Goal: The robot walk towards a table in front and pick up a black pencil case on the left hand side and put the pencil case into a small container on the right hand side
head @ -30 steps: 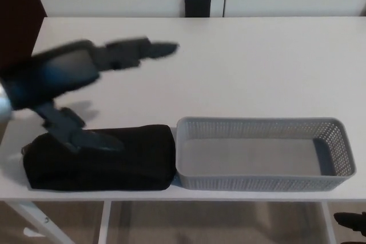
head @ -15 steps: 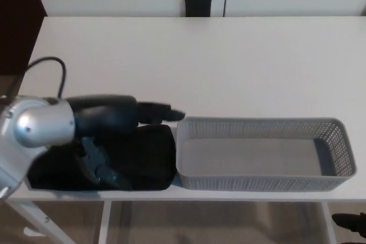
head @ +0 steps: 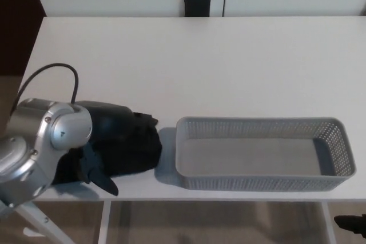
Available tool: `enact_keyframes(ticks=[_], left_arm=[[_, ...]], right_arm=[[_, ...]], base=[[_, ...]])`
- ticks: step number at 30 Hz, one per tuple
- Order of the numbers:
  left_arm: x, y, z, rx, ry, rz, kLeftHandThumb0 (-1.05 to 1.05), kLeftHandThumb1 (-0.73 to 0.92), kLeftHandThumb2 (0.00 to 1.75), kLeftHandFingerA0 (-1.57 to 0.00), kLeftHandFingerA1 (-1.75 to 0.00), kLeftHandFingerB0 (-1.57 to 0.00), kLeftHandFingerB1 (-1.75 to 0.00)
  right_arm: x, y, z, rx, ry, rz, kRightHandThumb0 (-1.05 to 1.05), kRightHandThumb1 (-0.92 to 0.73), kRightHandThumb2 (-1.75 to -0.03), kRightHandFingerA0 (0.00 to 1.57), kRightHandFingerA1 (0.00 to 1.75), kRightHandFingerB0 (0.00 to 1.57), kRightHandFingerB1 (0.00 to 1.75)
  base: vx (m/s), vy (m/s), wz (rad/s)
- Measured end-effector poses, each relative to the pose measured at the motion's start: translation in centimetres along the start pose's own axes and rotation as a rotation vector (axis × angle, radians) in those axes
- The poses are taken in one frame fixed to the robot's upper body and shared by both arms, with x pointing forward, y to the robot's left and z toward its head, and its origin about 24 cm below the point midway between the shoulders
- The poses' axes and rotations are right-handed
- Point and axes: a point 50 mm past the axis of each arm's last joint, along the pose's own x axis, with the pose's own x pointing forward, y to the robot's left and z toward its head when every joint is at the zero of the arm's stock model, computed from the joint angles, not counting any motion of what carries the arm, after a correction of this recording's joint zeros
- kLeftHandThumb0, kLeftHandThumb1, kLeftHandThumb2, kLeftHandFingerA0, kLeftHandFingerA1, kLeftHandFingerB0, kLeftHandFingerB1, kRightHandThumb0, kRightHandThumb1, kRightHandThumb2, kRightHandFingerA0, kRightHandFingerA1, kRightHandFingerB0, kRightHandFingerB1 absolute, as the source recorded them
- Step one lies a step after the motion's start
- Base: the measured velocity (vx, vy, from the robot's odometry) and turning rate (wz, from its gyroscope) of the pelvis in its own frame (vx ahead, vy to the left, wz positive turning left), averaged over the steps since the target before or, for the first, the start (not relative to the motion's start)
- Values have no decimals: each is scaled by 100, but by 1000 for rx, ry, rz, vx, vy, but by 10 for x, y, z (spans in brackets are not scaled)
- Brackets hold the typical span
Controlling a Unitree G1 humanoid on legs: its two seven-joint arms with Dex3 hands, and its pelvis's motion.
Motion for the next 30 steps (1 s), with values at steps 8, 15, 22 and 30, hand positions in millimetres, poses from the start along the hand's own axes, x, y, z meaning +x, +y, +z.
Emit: enact_keyframes(ticks=[8,15,22,30], left_arm=[[-5,1,-4,34,112,54,-65,36,68,0,0,0,-3],[-20,3,0,51,127,149,-67,36,69,0,0,0,-2],[-34,5,11,71,95,233,-63,34,69,0,0,0,-7],[-48,4,23,74,32,328,-68,38,72,0,0,0,-7]], right_arm=[[-2,-1,-2,-13,11,11,-31,-42,-62,51,48,45,45],[-2,-2,-4,-30,26,25,-29,-43,-61,51,47,45,45],[-1,-3,-3,-31,30,26,-29,-42,-62,50,48,46,46],[-1,-3,-1,-32,25,30,-27,-43,-60,50,49,49,46]], base=[[0,0,0],[0,0,0],[0,0,0],[0,0,0]])
